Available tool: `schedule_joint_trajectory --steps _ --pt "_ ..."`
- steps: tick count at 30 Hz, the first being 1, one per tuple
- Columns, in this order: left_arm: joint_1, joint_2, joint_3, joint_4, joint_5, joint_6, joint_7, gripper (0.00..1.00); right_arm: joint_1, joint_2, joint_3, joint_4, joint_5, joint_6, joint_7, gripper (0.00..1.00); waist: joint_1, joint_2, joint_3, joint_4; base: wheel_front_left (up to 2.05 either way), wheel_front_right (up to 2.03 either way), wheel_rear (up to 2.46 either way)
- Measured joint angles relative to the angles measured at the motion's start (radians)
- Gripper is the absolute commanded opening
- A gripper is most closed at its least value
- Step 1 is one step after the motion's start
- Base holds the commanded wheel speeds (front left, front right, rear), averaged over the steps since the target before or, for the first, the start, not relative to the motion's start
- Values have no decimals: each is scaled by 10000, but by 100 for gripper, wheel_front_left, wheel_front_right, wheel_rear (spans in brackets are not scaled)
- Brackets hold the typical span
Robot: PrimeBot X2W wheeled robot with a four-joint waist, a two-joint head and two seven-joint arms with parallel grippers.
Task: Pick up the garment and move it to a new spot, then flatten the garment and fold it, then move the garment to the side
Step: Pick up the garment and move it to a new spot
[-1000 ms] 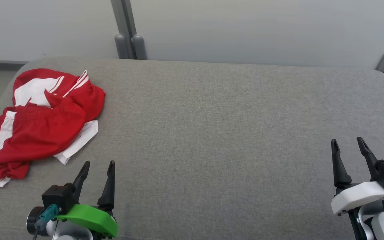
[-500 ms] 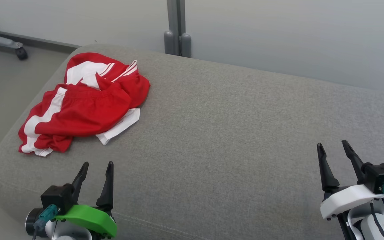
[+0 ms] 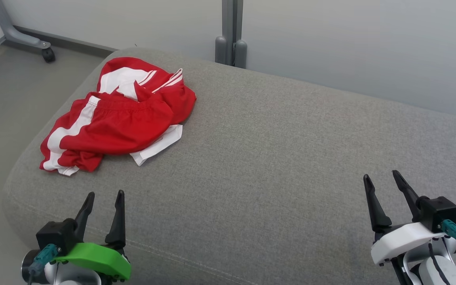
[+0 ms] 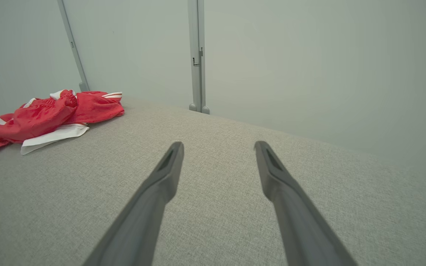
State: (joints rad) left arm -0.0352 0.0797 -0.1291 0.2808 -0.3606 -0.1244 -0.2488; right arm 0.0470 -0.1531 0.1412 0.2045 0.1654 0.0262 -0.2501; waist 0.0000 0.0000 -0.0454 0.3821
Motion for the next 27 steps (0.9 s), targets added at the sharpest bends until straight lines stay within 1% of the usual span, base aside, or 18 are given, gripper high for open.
schedule_joint_trajectory --steps 7,14,16,19,22,26,27 --pt "-239 -71 33 113 -596 0 0 100 -7 -46 -94 -58 -92 -4 0 100 0 0 322 -22 0 0 0" --pt "-1580 -75 596 362 -1124 0 31 100 -451 -278 -21 -345 -437 4 -2 100 0 0 994 -12 0 0 0" --pt "-2030 -61 788 477 -1279 0 219 100 -599 -353 23 -420 -491 81 -2 100 0 0 1224 -17 0 0 0" --pt "-2728 -42 1078 809 -1710 2 667 100 -782 -443 125 -541 -598 92 -2 100 0 0 1588 -38 0 0 0" --pt "-3424 59 1371 1095 -1956 31 1053 100 -946 -502 232 -679 -696 173 -2 100 0 0 1967 -79 0 0 0" --pt "-4287 297 1829 1488 -2199 236 1540 100 -1192 -546 313 -867 -792 176 -2 100 0 0 2475 -171 0 0 0" --pt "-4486 268 2069 1576 -2598 284 1624 100 -1255 -568 322 -922 -815 176 0 100 0 0 2601 -200 0 0 0"
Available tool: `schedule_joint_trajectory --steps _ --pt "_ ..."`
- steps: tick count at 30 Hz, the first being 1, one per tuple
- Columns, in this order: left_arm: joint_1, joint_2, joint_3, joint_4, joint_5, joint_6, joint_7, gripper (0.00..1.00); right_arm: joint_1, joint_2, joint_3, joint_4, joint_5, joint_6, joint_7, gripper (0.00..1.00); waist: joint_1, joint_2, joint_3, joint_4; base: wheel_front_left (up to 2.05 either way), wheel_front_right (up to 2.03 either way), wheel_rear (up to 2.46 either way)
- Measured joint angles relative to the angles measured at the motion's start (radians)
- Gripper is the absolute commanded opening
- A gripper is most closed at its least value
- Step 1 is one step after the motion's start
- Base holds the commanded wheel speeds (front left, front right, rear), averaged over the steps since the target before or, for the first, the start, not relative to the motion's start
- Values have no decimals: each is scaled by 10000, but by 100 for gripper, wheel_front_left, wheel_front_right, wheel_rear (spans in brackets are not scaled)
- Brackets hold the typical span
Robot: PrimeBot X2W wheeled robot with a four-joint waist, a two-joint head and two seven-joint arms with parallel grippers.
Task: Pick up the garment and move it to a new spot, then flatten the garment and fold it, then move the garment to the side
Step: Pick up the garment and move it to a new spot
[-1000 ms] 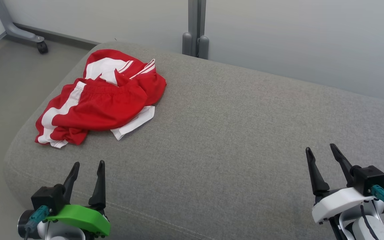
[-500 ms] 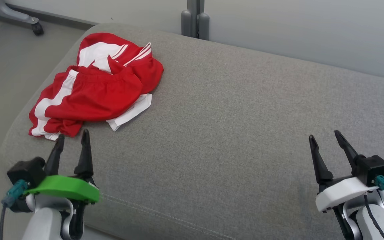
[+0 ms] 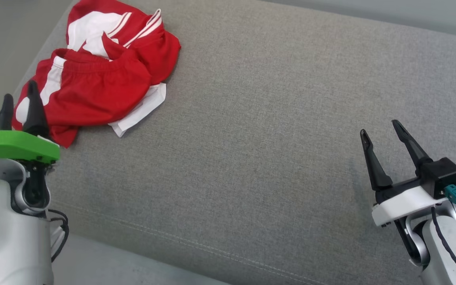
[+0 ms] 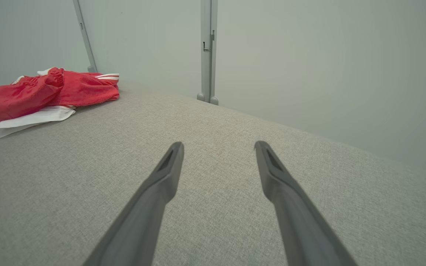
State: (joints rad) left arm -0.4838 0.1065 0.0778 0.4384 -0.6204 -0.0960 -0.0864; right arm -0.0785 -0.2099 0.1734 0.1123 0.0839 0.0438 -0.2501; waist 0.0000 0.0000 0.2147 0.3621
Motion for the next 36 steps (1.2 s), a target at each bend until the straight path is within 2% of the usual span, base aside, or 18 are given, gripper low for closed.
schedule_joint_trajectory --steps 6,16,22,30,36 --pt "-1019 -21 786 502 -1254 92 702 100 -453 -157 19 -420 -251 0 46 100 0 0 771 -241 0 0 0" --pt "-2148 -46 1162 1918 -2113 272 1695 100 -783 -447 -65 -583 -401 -2 59 100 1 0 1853 -746 0 0 0" --pt "-2191 -27 863 2759 -2073 272 2002 100 -790 -533 -150 -585 -410 -12 73 100 0 0 2106 -993 0 0 0" --pt "-2531 353 813 3356 -1588 362 1950 100 -790 -585 -167 -740 -410 -13 192 100 0 0 2151 -990 0 0 0" --pt "-2605 393 610 3833 -1455 391 1942 100 -786 -608 -144 -798 -410 -10 247 100 0 0 2172 -986 0 0 0"
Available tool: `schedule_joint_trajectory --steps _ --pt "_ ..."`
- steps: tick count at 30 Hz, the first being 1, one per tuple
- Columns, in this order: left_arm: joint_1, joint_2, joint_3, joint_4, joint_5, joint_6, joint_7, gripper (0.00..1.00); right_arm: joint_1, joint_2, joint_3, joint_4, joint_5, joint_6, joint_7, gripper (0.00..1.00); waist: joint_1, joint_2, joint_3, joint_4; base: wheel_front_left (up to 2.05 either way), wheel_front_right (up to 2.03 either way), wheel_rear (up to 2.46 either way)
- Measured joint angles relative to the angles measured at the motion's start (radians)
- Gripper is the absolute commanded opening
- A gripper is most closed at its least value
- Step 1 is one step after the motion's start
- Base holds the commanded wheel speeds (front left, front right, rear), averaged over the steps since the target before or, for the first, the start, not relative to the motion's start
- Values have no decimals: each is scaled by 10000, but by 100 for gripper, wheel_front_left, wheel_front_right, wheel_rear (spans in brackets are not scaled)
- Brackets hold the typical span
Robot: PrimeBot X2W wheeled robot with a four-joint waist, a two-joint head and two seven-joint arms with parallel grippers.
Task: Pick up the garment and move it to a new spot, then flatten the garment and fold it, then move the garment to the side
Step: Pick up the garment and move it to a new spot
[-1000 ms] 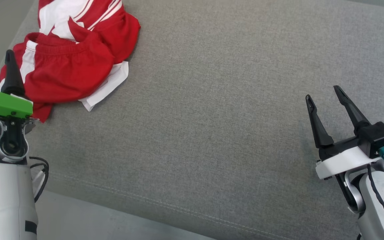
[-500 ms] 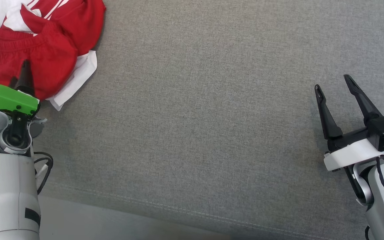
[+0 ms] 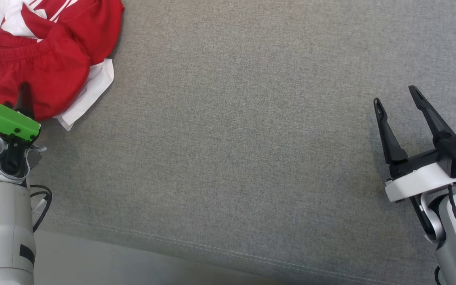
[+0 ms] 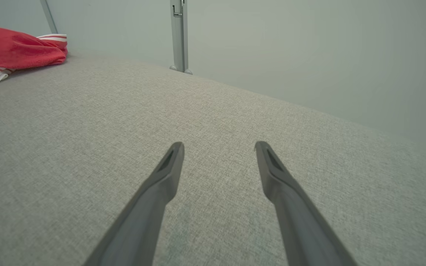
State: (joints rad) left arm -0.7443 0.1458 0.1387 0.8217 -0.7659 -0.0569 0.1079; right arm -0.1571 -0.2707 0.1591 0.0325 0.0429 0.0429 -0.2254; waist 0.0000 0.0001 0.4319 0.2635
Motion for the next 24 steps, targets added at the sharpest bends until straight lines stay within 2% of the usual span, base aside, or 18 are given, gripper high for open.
schedule_joint_trajectory --steps 7,8,9,10,11,24 --pt "-289 56 -69 443 54 -6 -134 100 9 -96 6 -176 0 8 153 100 0 0 107 -54 0 0 0" --pt "-351 36 -75 470 54 -17 -142 86 12 -107 -2 -199 0 8 157 100 0 0 113 -54 0 0 0" --pt "-408 12 -75 506 54 -35 -176 44 12 -113 -12 -219 0 8 165 100 0 0 120 -54 0 0 0" --pt "-455 -15 -96 566 54 -58 -176 19 12 -113 -17 -234 0 8 180 100 0 0 126 -53 0 0 0" --pt "-483 -54 -104 623 54 -63 -180 0 12 -113 -23 -247 0 8 196 100 0 0 132 -51 0 0 0" --pt "-950 -341 -621 855 75 -500 -527 0 24 -150 -146 -270 4 -8 196 100 0 0 32 198 0 0 0"
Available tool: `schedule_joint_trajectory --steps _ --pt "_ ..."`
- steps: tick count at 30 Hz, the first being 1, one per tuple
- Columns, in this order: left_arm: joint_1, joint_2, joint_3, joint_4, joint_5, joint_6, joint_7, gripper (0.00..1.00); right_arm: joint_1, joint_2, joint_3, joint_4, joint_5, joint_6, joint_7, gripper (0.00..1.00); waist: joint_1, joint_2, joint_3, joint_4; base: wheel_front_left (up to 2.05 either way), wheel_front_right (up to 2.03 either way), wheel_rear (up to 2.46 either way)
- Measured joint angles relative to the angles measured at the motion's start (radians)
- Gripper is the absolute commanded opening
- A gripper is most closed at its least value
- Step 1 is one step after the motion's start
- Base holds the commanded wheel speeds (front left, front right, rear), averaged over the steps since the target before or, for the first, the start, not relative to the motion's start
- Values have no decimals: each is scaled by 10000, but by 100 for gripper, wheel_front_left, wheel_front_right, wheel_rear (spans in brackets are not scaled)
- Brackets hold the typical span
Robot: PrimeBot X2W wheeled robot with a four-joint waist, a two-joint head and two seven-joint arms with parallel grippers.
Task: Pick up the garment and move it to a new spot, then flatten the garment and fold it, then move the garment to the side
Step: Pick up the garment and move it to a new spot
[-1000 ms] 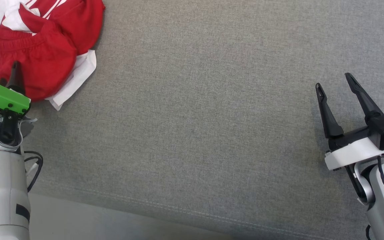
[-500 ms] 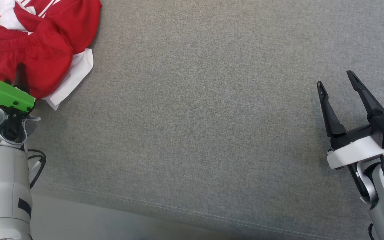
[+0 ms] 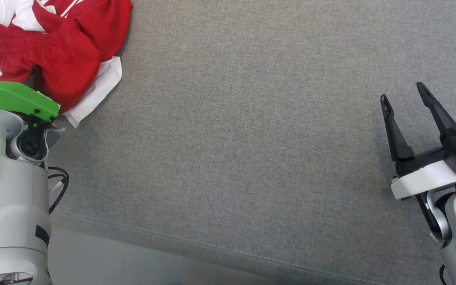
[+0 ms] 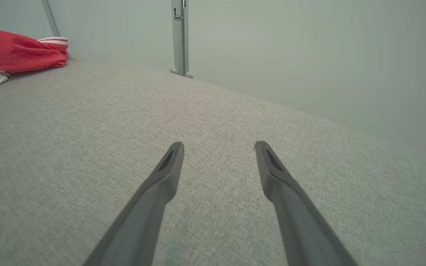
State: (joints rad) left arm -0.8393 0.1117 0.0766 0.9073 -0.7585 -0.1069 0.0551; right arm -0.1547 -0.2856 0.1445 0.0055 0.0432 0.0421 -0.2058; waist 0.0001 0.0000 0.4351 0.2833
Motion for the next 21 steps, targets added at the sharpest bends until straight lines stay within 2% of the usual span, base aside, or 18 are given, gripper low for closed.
schedule_joint_trajectory --steps 11,21 --pt "-19 -765 -1275 -690 437 -171 -418 0 -10 370 209 251 125 2 -61 100 0 0 -415 6 0 0 0" --pt "211 -1020 -3528 -2138 435 -174 -468 0 -11 943 441 750 313 2 -230 100 -1 0 -940 -429 0 0 0"
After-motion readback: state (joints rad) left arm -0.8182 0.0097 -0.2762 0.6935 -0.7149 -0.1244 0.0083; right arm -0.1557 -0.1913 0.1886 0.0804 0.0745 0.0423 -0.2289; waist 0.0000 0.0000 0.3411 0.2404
